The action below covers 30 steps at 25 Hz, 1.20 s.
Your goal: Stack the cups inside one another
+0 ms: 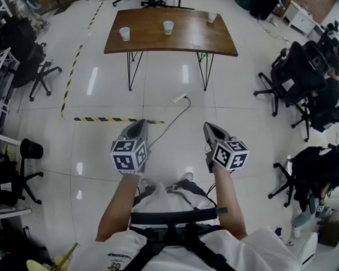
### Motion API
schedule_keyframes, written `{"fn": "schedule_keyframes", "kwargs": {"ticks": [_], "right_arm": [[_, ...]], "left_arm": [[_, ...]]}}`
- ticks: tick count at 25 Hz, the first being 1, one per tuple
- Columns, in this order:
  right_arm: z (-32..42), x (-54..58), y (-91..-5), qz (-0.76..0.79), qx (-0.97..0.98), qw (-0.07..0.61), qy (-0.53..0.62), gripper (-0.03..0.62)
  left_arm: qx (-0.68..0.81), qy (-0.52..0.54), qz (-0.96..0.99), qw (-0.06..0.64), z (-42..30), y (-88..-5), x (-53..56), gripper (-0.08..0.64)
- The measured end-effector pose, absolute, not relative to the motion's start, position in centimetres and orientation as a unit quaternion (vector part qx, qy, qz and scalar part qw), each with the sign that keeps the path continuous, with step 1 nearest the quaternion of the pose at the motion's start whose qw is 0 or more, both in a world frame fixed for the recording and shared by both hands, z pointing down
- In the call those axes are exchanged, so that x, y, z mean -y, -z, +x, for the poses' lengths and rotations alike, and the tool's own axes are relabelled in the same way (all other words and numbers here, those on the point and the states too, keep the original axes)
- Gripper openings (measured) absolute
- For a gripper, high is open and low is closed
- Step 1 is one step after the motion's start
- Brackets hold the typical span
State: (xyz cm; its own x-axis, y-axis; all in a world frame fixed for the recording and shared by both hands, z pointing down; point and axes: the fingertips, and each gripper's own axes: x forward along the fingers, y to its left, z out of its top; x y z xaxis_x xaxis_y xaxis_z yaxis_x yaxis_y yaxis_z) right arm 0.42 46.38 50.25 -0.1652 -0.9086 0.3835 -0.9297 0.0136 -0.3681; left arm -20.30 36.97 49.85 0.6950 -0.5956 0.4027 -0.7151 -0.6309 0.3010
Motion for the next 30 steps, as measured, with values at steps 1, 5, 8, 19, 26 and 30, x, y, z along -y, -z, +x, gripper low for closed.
{"fn": "schedule_keyframes", "kwargs": {"ticks": [1, 5, 8, 19, 26, 30], "right_arm": [[0.6, -46.3, -50.2, 0.644, 0.713, 0.019, -0.276, 0.000], [1.7, -46.2, -50.2, 0.641, 0.716, 0.018, -0.275, 0.000], [2.5, -46.2, -50.3, 0.638, 0.719, 0.019, -0.275, 0.000], [6.8, -46.3, -50.9, 0.626, 0.728, 0.020, -0.280, 0.000], [11.0, -47.8, -52.4, 0.620, 0.726, 0.020, -0.295, 0.000], [11.8, -47.2, -53.4, 0.620, 0.723, 0.013, -0.306, 0.000]], "left_arm": [[0.367, -0.134, 0.893, 0.222, -20.0, -49.8, -37.0, -0.008], [0.368, -0.134, 0.894, 0.219, -18.8, -49.6, -37.1, -0.008], [0.369, -0.135, 0.893, 0.221, -17.9, -49.7, -37.3, -0.008], [0.375, -0.140, 0.888, 0.226, -13.5, -50.2, -37.7, -0.008], [0.394, -0.141, 0.877, 0.235, -10.5, -51.1, -37.7, -0.008], [0.393, -0.151, 0.876, 0.236, -9.6, -51.6, -37.3, -0.008]]}}
